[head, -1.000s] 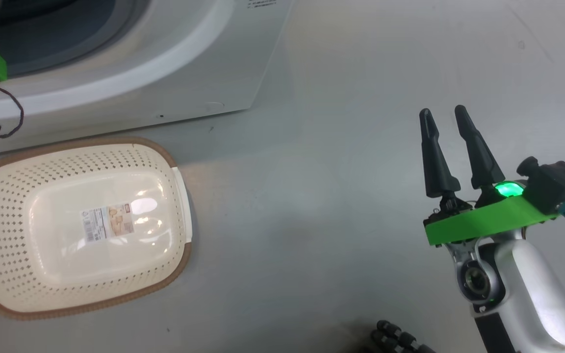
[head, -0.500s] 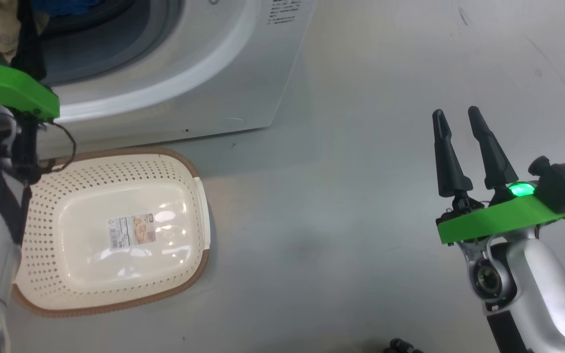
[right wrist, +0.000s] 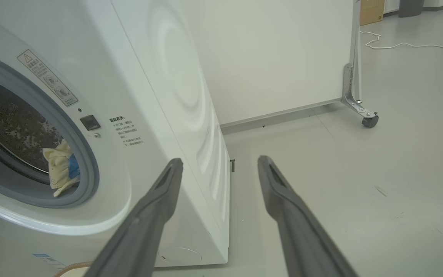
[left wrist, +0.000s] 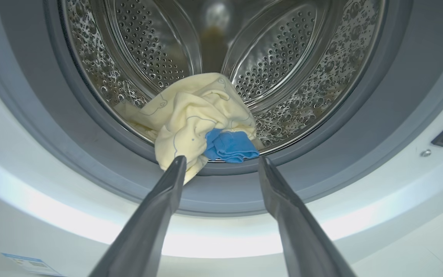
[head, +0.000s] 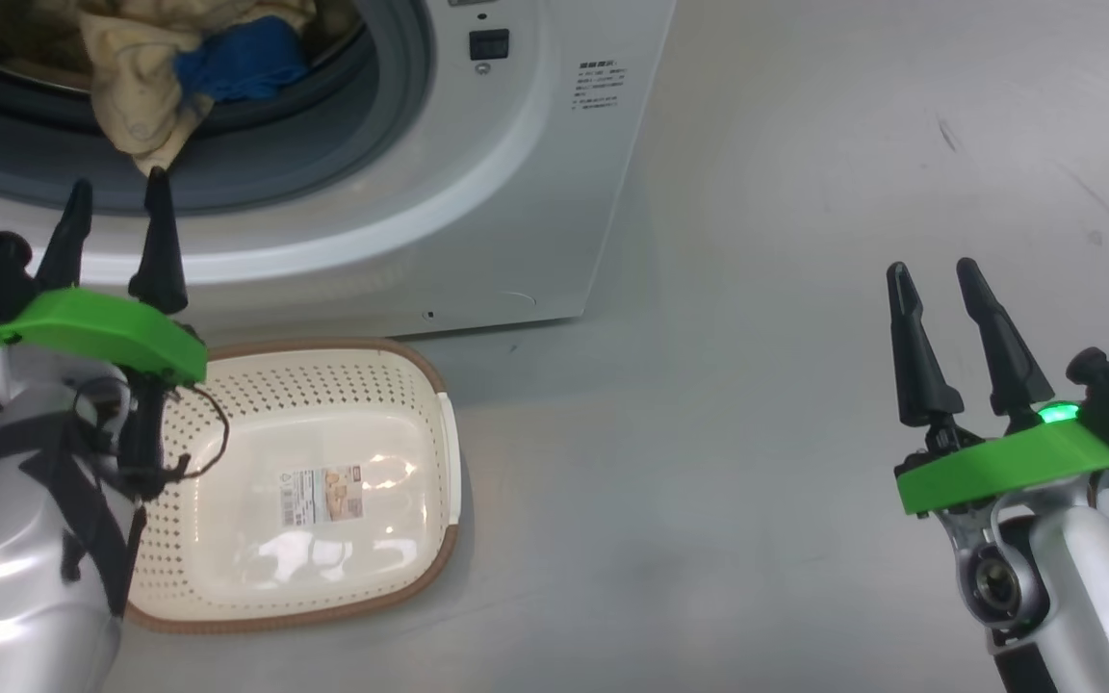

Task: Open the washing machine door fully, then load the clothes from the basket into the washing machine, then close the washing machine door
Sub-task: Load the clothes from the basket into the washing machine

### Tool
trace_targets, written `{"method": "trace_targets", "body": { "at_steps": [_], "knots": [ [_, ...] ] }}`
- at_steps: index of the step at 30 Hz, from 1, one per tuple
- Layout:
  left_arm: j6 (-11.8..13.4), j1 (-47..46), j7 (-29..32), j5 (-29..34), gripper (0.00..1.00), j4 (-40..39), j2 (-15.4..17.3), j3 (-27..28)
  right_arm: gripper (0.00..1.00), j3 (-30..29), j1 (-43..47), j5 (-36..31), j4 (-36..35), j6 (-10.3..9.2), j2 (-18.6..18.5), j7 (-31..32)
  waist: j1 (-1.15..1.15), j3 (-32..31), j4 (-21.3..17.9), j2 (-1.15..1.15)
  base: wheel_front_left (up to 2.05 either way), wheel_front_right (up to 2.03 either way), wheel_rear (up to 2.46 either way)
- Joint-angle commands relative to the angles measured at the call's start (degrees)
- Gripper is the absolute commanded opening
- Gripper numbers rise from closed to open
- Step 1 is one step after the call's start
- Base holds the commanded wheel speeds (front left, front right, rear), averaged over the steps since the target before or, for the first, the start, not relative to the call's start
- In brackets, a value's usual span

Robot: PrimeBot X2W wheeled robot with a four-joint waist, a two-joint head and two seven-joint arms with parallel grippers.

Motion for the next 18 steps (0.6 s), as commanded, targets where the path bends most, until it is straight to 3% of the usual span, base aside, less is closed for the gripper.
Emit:
{"method": "trace_targets", "body": {
  "at_steps": [1, 18],
  "knots": [
    [0.02, 0.38, -0.32, 0.94, 1.00, -2.43, 1.82, 2.23, 1.00, 0.35, 0.32, 0.01, -1.50, 0.02, -1.38, -0.37, 0.00, -1.73, 1.36, 0.00, 0.00, 0.00, 0.00],
    [0.02, 15.96, -0.32, 9.59, 1.00, -12.43, -1.07, 7.92, 1.00, -1.85, 5.31, 0.77, -0.89, 0.02, -3.97, -0.37, 0.00, -9.38, 6.18, 0.00, 0.00, 0.00, 0.00]
  ]
}}
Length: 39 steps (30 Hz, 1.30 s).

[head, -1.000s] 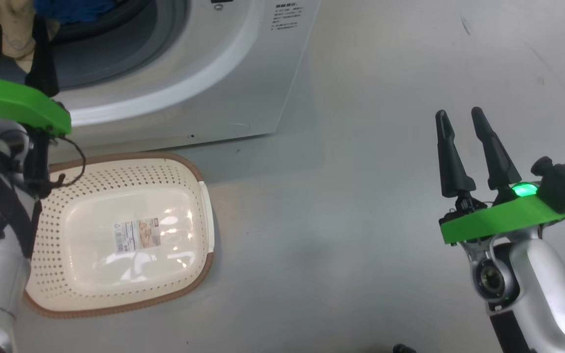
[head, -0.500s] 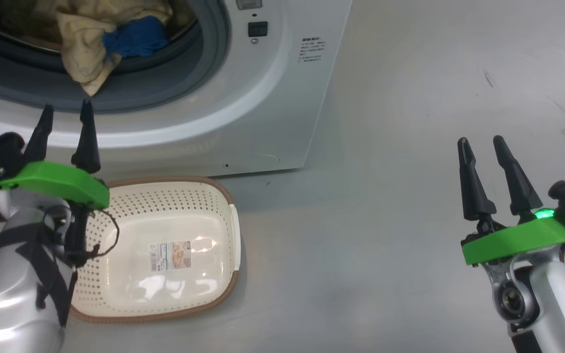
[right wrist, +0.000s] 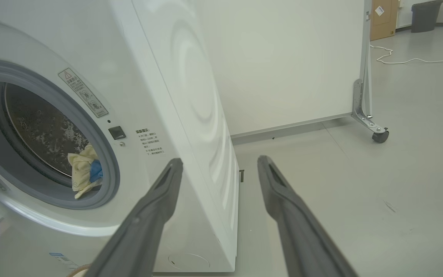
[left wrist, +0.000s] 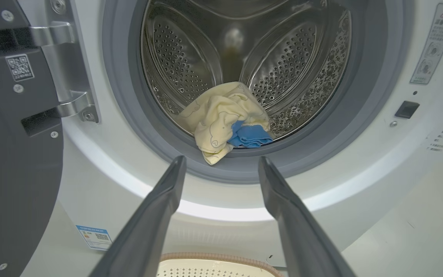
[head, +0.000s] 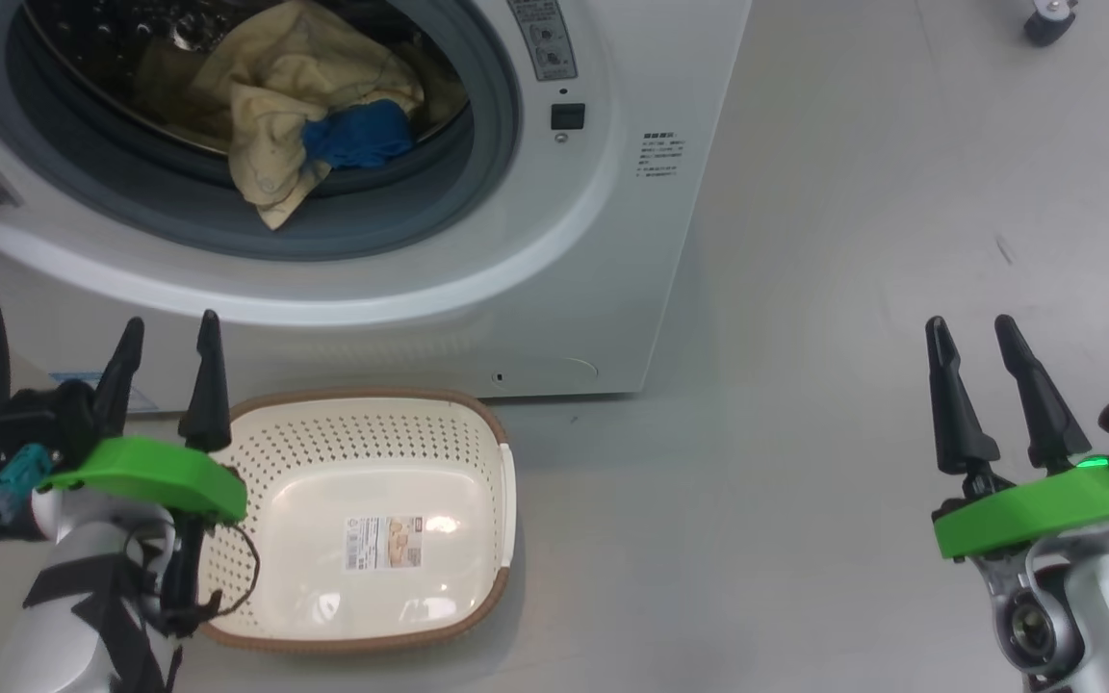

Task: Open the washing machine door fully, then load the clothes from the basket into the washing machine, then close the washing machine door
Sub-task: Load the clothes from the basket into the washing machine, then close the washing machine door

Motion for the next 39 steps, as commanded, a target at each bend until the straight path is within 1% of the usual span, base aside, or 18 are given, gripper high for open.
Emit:
{"method": "trace_targets", "body": {
  "at_steps": [1, 7, 15, 19, 31, 39],
  "knots": [
    [0.02, 0.21, -0.32, 1.14, 1.00, -2.72, 1.42, 2.14, 1.00, 0.45, 0.28, 0.35, -1.46, 0.02, -1.45, -0.37, 0.00, -1.17, 0.74, 0.00, 0.00, 0.00, 0.00],
    [0.02, 5.31, -0.32, 1.79, 1.00, -6.75, 0.90, 3.97, 1.00, 0.13, 1.84, 0.55, -1.39, 0.02, -1.87, -0.37, 0.00, -3.08, 1.36, 0.00, 0.00, 0.00, 0.00],
    [0.02, 12.63, -0.32, 3.10, 1.00, -11.75, 1.63, 5.59, 1.00, -0.75, 4.18, 0.75, -1.61, 0.02, -2.66, -0.37, 0.00, -4.92, 1.75, 0.00, 0.00, 0.00, 0.00],
    [0.02, 15.90, -0.32, 3.43, 1.00, -14.75, 1.90, 7.54, 1.00, -1.33, 5.32, 0.72, -1.80, 0.02, -2.78, -0.37, 0.00, -5.44, 2.05, 0.00, 0.00, 0.00, 0.00],
    [0.02, 17.77, -0.32, 4.31, 1.00, -17.42, 1.76, 9.05, 1.00, -1.41, 5.75, 0.64, -2.00, 0.02, -2.97, -0.37, 0.00, -5.88, 2.32, 0.00, 0.00, 0.00, 0.00],
    [0.02, 18.05, -0.32, 4.50, 1.00, -17.57, 1.76, 8.57, 1.00, -1.09, 5.78, 0.64, -1.99, 0.02, -3.07, -0.37, 0.00, -6.05, 2.05, 0.00, 0.00, 0.00, 0.00]
  ]
}}
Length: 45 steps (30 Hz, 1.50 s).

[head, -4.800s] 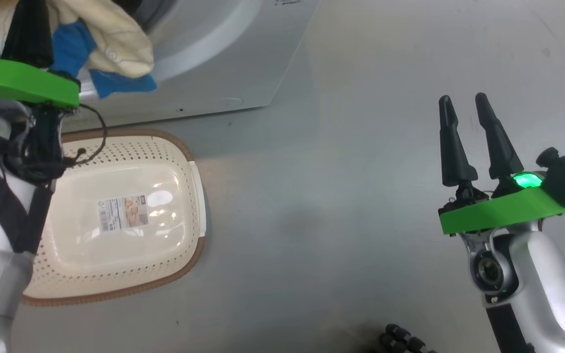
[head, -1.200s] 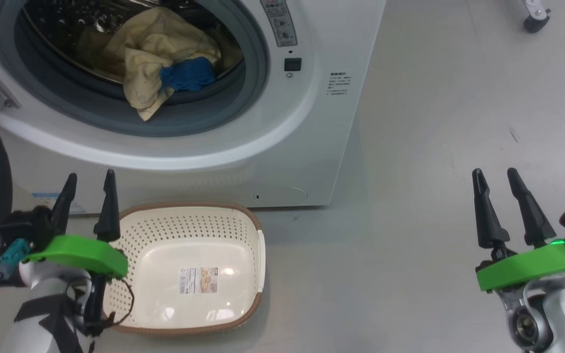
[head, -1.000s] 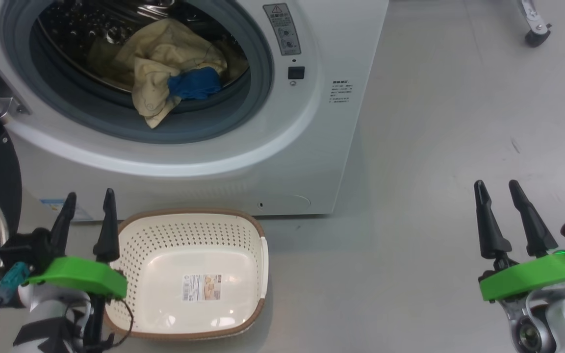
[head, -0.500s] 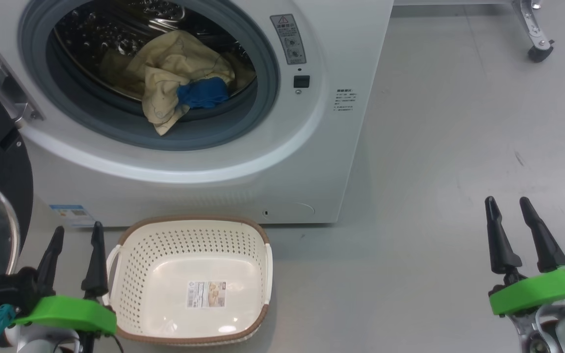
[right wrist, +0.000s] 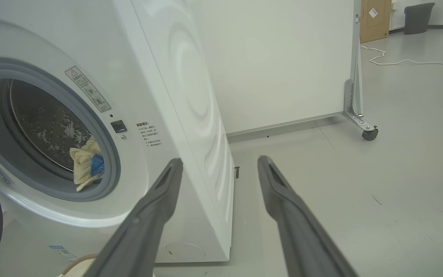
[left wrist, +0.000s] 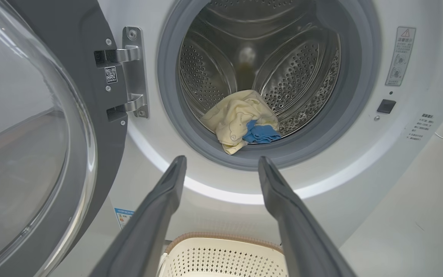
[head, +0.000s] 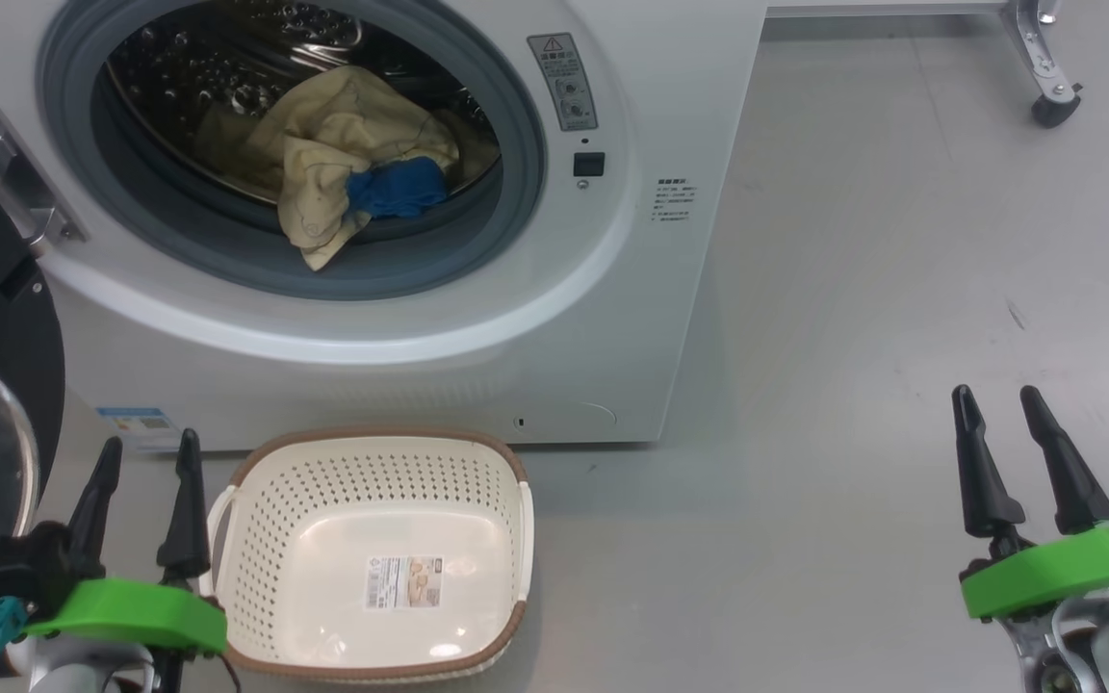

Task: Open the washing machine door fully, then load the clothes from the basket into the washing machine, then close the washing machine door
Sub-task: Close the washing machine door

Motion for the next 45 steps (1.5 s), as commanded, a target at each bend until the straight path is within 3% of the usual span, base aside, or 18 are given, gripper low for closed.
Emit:
{"method": "trace_targets", "body": {
  "at_steps": [1, 25, 34, 45],
  "knots": [
    [0.02, -1.08, -0.33, 0.76, 1.00, -1.78, 1.77, 2.23, 1.00, 0.94, -0.83, 0.20, -1.95, 0.02, -1.61, -0.37, 0.00, 0.02, -0.01, 0.00, -0.05, 0.05, 0.00],
    [0.02, -0.74, -0.33, 0.91, 1.00, -4.38, 2.10, 2.81, 1.00, 0.62, -1.09, 0.03, -2.49, 0.02, -1.27, -0.37, 0.00, 1.21, 0.21, 0.00, -1.29, 1.29, 0.00],
    [0.02, -0.95, -0.33, 1.54, 1.00, -4.38, 1.76, 2.76, 1.00, 0.66, -1.35, -0.21, -2.58, 0.02, -1.20, -0.37, 0.00, 1.29, 0.73, 0.00, -0.43, 0.43, 0.00],
    [0.02, -0.66, -0.33, 1.25, 1.00, -4.58, 0.28, 3.94, 1.00, 1.85, -1.71, -0.57, -3.11, 0.02, -1.73, -0.37, 0.00, 1.69, 4.95, 0.00, 0.00, 0.00, 0.00]
  ]
}}
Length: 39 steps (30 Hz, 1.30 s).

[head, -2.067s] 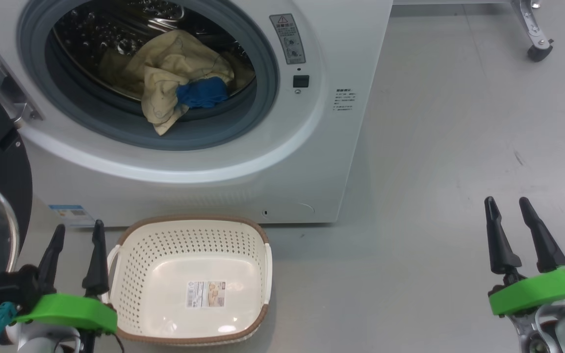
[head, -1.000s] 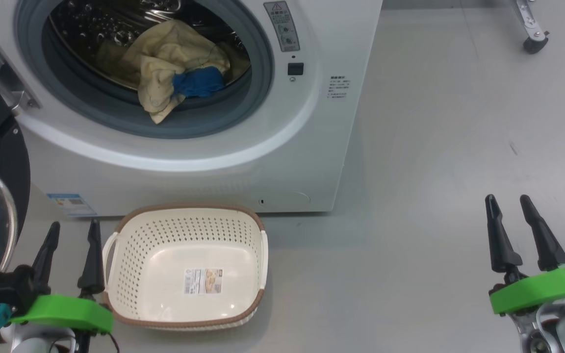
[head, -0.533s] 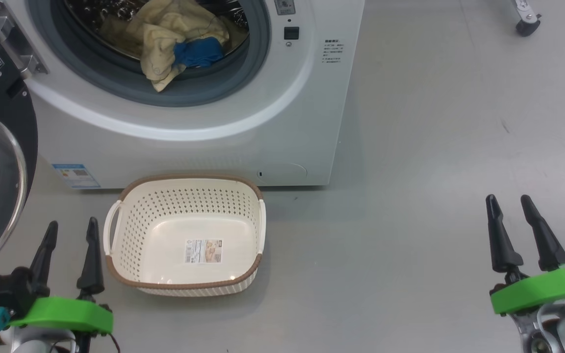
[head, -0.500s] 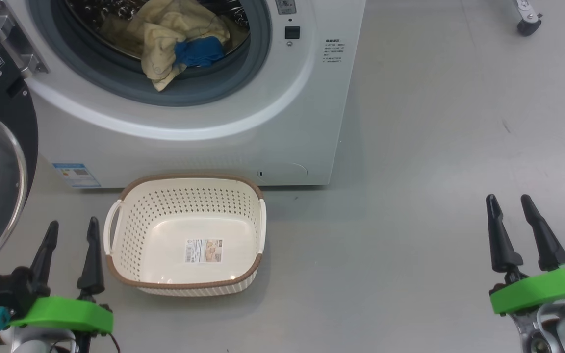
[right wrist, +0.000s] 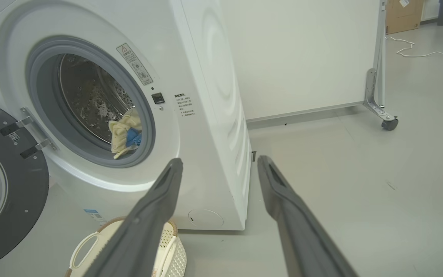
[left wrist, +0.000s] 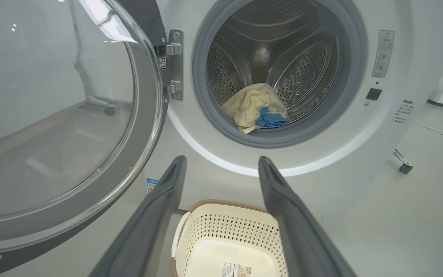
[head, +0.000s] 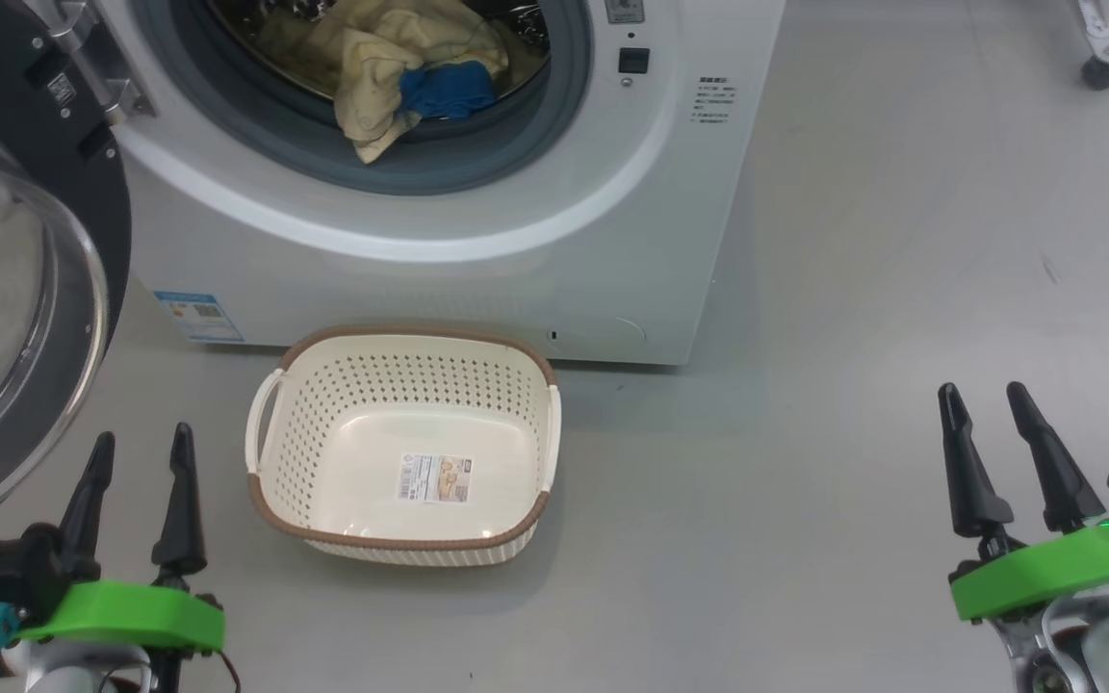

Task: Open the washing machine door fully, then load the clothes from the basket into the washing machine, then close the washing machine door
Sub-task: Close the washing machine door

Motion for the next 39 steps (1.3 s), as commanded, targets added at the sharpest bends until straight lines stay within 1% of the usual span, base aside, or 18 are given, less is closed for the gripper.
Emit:
{"method": "trace_targets", "body": {
  "at_steps": [1, 10, 23, 31, 39],
  "knots": [
    [0.02, -1.51, -0.33, 0.07, 1.00, -1.95, 0.93, 2.69, 1.00, 1.38, -1.77, -0.49, -2.03, 0.02, -1.73, -0.37, 0.00, 0.07, 1.62, 0.00, 0.00, 0.00, 0.00],
    [0.02, 0.43, -0.33, -0.67, 1.00, -1.81, -0.66, 5.04, 1.00, 4.91, -3.36, -0.67, -1.53, 0.02, -2.69, -0.37, 0.00, -0.81, 8.83, 0.00, 0.00, 0.00, 0.00],
    [0.02, 2.35, -0.33, -0.93, 1.00, -0.85, -1.97, 7.56, 1.00, 9.99, -4.63, 0.13, -0.14, 0.02, -3.60, -0.37, 0.00, -2.73, 19.88, 0.00, 0.00, 0.00, 0.00],
    [0.02, 3.52, -0.33, -0.93, 1.00, -1.44, -2.59, 8.72, 1.00, 11.31, -4.47, 0.37, 0.20, 0.02, -3.44, -0.37, 0.00, -3.17, 22.63, 0.00, 0.00, 0.00, 0.00],
    [0.02, 3.78, -0.33, -1.16, 1.00, -1.85, -2.99, 9.23, 1.00, 11.66, -4.44, 0.52, 0.25, 0.02, -3.25, -0.37, 0.00, -2.86, 23.58, 0.00, 0.00, 0.00, 0.00]
  ]
}}
